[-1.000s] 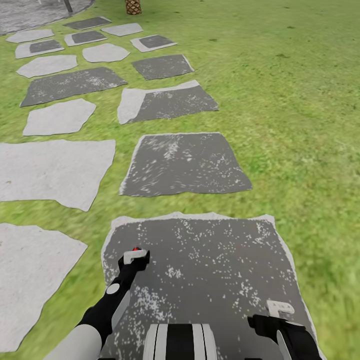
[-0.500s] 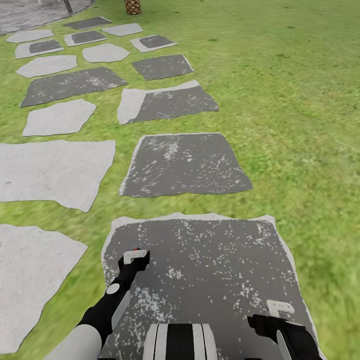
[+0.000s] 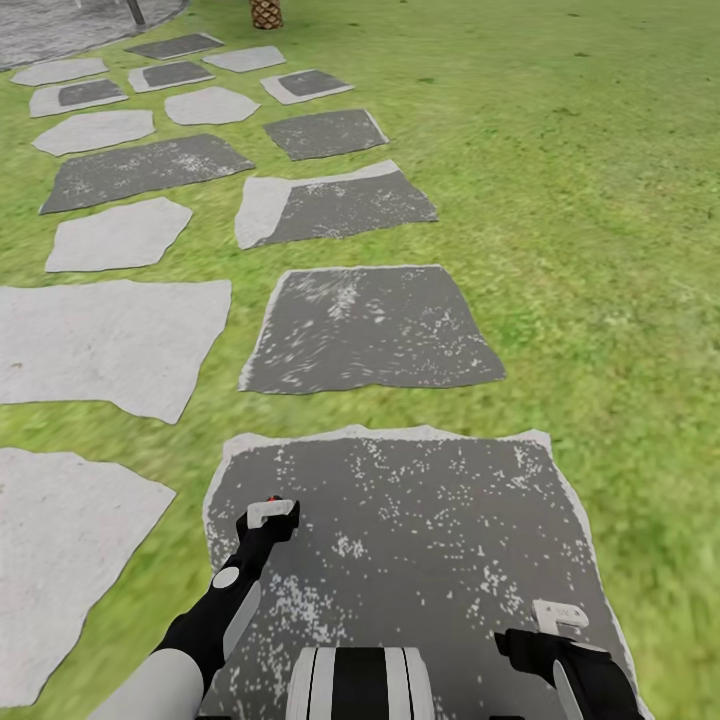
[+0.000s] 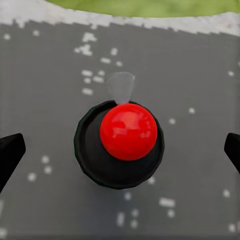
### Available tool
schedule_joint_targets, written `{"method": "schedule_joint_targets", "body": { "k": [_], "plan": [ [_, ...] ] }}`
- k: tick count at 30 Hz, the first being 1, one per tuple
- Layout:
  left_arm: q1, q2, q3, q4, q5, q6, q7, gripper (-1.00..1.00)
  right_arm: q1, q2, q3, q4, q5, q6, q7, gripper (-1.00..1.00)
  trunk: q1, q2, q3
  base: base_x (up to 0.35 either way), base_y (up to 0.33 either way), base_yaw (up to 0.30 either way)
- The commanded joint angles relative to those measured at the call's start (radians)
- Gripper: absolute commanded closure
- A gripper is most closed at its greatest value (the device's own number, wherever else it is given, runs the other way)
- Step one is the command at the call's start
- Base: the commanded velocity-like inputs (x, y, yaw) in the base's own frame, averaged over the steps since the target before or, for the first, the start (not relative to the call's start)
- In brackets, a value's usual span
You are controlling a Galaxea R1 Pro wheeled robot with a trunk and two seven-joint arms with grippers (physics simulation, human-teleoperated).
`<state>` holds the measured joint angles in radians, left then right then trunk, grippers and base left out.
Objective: Pick up the pesticide atomizer in the garden and spray insectifuge to fully cover both potted plants in the garden.
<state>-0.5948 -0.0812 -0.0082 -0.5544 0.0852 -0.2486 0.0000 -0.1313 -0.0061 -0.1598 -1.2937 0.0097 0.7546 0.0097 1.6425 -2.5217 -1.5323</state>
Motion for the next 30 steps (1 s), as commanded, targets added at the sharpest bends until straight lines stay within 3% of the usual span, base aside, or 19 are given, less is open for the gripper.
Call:
{"method": "schedule_joint_targets", "body": {
  "k": [1,14,15,30],
  "plan": [
    [0.000,0.000,-0.001,0.001,0.009,-0.003,0.000,-1.00,0.000,0.000,0.000,-0.001,0.001,0.005,0.001,-1.00,0.000,0.000,-0.001,0.000,0.000,0.000],
    [0.000,0.000,-0.001,0.002,0.009,-0.003,0.000,-1.00,0.000,0.000,0.000,-0.001,0.001,0.005,0.001,-1.00,0.000,0.000,-0.004,0.000,0.000,0.000],
    [0.000,0.000,-0.001,0.002,0.009,-0.003,0.000,1.00,0.000,0.000,-0.001,-0.001,0.001,0.005,0.001,-1.00,0.000,0.000,-0.004,0.000,0.000,0.000],
    [0.000,0.000,0.000,0.002,0.010,-0.003,-0.001,1.00,0.000,0.000,-0.001,-0.001,0.001,0.005,0.001,-1.00,0.000,0.000,-0.004,0.000,0.000,0.000]
  ]
}}
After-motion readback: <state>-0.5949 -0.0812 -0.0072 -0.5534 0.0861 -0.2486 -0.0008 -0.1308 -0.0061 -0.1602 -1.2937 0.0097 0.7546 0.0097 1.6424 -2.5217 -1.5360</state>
